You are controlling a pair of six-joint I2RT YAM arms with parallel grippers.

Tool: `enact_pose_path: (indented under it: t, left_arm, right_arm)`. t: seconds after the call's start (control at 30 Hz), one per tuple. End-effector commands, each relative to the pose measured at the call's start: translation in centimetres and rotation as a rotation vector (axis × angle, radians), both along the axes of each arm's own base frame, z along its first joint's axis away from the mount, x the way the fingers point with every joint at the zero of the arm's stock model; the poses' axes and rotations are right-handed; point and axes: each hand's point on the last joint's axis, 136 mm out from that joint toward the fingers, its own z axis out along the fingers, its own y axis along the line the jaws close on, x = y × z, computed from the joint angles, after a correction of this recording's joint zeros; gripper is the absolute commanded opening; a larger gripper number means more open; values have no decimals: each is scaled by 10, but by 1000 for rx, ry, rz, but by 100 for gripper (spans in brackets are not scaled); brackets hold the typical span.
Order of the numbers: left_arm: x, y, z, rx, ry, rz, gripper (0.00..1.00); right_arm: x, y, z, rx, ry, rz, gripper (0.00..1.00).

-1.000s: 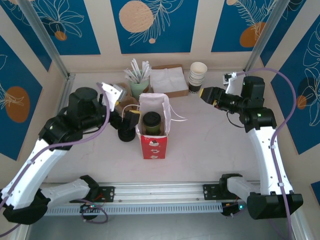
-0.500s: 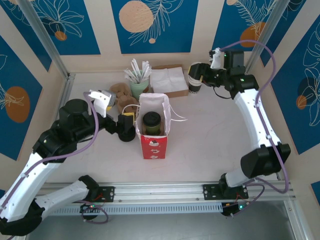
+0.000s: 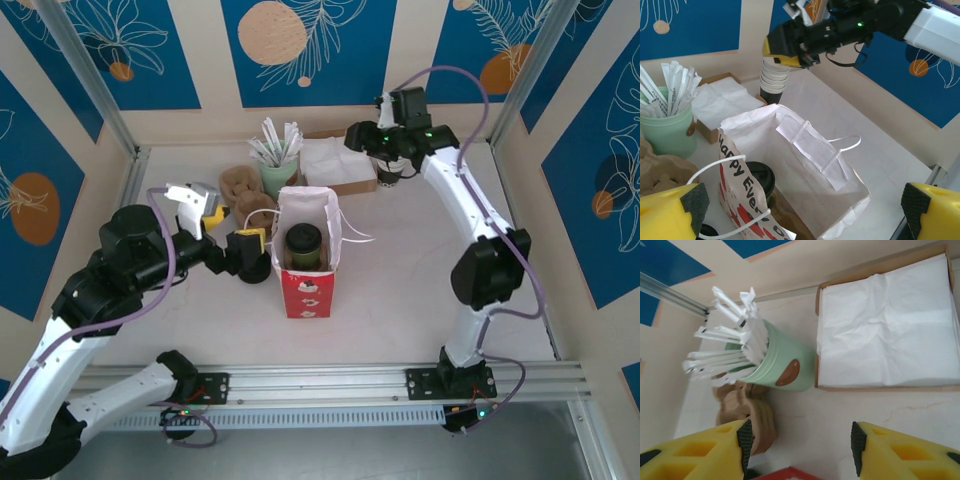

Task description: Pack the takeout coffee

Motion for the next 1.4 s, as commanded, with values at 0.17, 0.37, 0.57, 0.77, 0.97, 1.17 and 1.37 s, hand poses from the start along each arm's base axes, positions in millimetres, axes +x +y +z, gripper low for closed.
enact_pose_path:
  t: [0.17, 0.37, 0.57, 0.77, 0.97, 1.17, 1.37]
  left_arm:
    - [-18, 2, -11, -31, 67, -34, 100]
    - [-30, 7, -8, -62, 41, -60, 100]
    - [-31, 16, -14, -49, 65, -20, 100]
    - [-34, 12, -14, -90, 97, -36, 100]
    - [-33, 8, -18, -114, 125, -39, 99]
    - [-35, 6, -21, -130, 136, -50, 98]
    - [-38, 7, -20, -130, 123, -61, 98]
  right_arm:
    - [48, 10, -55, -211, -28, -6, 56]
    - [73, 22, -91, -276, -32, 21, 59]
    - [94, 31, -128, -384, -46, 41, 61]
    - [113, 35, -157, -444, -64, 47, 65]
    - [126, 34, -183, -487, -53, 50, 69]
    - [137, 28, -196, -523, -69, 32, 72]
    - [141, 28, -199, -553, -93, 27, 75]
